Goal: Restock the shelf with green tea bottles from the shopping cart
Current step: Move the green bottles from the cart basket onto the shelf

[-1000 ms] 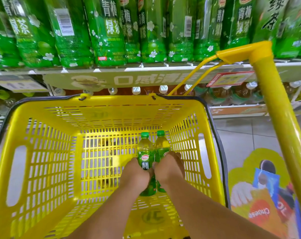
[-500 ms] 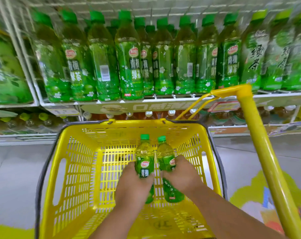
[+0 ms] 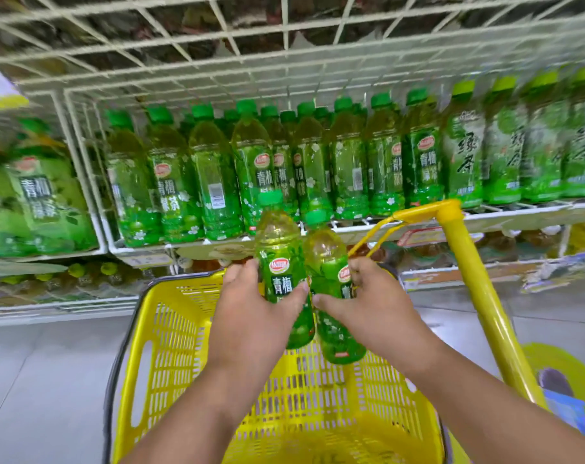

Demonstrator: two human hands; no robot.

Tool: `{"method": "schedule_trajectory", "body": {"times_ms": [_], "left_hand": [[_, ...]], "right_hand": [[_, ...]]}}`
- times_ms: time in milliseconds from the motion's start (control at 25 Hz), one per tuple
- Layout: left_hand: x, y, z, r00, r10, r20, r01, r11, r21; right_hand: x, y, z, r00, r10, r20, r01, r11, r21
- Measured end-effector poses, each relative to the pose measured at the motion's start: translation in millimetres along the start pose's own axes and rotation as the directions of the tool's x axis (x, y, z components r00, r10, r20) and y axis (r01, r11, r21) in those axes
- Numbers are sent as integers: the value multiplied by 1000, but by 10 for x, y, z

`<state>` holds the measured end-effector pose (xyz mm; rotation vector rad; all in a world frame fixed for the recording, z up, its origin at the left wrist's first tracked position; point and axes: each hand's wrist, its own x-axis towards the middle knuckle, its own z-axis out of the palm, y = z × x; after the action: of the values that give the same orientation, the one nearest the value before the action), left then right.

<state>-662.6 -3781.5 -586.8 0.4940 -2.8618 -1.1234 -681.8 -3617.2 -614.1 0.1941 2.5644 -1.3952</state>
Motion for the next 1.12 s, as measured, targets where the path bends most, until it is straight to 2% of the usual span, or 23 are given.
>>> {"method": "schedule_trajectory", "body": {"times_ms": [120,200,320,560,720,840,1000,1120], "left_hand": [[306,249,-55,999,25,-22,-23,997,69],[513,417,-93,999,19,-32,-17,997,82],[775,608,-149,997,51,-59,-43,992,121],[1131,873,-31,997,-26,-67,40,977,211],[1242,978,99,997,-50,-54,61,973,221],[1308,969,175,992,-70,-104,93,966,240],[1355,935,270,993,31,-118,5,957,288],[1350,871,319,987,98,-127,-49,939,339]], "right_hand": [[239,-353,-244,983,-92,-161,86,995,-40],[434,-547,-403,967,-125,-221,114,992,-60],[746,-727,-545,973,-95,-209,80,994,-76],[1098,-838,-576,973,18,-230,-53,987,-149],[1221,-848,-583,965,33,-260,-66,991,-118],[1303,-834,-505,961,16,-275,-45,994,-97],[1412,-729,-448,958,7,-287,-35,995,-92],[1465,-669,-402,959,-29,-283,-19,986,-166]]}}
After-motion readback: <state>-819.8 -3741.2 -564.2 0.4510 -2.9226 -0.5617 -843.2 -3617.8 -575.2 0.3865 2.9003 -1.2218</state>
